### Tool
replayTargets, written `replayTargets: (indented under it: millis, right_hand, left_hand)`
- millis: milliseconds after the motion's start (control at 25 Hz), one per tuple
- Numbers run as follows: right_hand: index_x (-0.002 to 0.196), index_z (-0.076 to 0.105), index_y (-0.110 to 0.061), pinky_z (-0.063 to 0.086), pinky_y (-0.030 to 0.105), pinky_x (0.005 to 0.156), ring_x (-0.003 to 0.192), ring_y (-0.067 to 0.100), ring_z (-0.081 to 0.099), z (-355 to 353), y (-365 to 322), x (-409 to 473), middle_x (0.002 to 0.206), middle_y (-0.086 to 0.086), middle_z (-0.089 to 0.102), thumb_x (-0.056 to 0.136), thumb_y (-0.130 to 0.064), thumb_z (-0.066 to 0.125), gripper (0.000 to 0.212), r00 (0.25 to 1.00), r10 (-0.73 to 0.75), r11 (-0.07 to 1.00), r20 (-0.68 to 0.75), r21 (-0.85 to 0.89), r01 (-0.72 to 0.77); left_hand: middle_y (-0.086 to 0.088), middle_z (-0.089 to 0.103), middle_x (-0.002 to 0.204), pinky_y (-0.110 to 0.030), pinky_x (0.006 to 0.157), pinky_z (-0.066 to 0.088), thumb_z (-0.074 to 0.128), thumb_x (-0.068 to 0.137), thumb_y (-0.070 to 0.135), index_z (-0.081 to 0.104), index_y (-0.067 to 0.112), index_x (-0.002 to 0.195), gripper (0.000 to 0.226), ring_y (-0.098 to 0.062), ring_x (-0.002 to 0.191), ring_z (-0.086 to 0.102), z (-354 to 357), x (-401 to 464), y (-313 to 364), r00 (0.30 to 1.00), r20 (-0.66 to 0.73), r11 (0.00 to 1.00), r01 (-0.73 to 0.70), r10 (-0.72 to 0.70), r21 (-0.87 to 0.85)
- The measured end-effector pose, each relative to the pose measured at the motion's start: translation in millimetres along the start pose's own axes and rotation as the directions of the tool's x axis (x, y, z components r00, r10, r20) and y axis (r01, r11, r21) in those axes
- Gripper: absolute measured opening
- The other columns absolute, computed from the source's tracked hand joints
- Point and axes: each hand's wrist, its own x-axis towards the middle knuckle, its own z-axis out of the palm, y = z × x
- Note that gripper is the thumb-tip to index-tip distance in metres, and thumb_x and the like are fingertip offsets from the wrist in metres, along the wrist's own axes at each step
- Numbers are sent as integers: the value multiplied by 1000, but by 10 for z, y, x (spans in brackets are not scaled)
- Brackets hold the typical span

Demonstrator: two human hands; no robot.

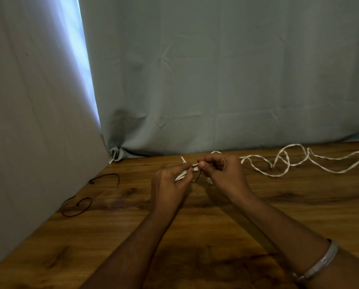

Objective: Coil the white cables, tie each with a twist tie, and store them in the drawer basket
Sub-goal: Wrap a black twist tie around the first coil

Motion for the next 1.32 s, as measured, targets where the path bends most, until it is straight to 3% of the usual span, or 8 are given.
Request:
replayTargets:
  millis: [120,280,520,720,840,960,1080,1320]
  right_hand:
    - [102,80,-13,61,26,82,85,9,74,7,-7,-16,87,-5,77,92,-1,72,17,999,-9,1000,35,-7,9]
    - [88,76,-28,61,21,76,76,3,73,-1,-6,-12,78,-13,76,92,1,71,30,997,10,999,73,53,-14]
    - [91,74,-17,61,24,70,69,11,73,3,-7,-13,72,0,77,91,0,72,17,982,113,977,152,164,-138]
    - [76,76,-33,56,27,66,70,10,73,-69,-40,2,73,-9,76,82,-13,85,23,999,-15,997,53,-75,19]
    - [75,77,-29,57,27,67,68,8,74,-88,-70,-2,73,-6,77,80,-12,86,20,1000,7,997,15,-75,-5]
    - [78,79,-21,50,15,58,63,2,72,-121,-78,-2,71,-6,76,80,-9,86,13,998,54,998,21,-24,-54]
    - [83,81,-16,50,12,58,71,4,74,-122,-44,4,76,-4,79,82,-8,84,9,989,142,989,45,25,-143]
    - [91,79,-10,55,21,56,67,10,74,-126,-44,-30,76,1,79,93,-6,72,9,975,187,968,117,147,-204]
  left_hand:
    - [10,81,90,-34,65,58,68,89,32,83,25,108,25,-1,76,74,4,-8,9,1000,11,1000,-15,15,7]
    - [9,81,89,-34,64,58,68,88,34,83,25,107,26,0,75,74,-1,-9,44,1000,0,1000,-12,12,-2]
    - [10,81,90,-37,66,59,68,90,37,83,24,107,27,-3,79,76,-9,-12,46,999,45,998,-3,5,-56]
    - [3,81,91,-41,77,62,70,89,32,83,16,105,26,-14,85,77,31,-20,79,985,92,959,161,-143,-234]
    - [1,81,96,-32,83,60,70,96,13,81,13,109,17,-13,92,76,36,-29,148,981,127,937,176,-143,-303]
    - [1,81,106,-27,90,59,71,96,11,78,10,117,22,-12,102,76,19,-36,219,975,186,911,183,-120,-370]
    - [-2,81,106,-34,89,61,76,91,11,78,7,115,24,-19,101,77,19,-35,199,968,212,877,213,-131,-431]
    - [-9,81,96,-41,88,61,82,83,11,82,6,102,19,-29,97,77,70,-12,209,908,235,746,419,-347,-518]
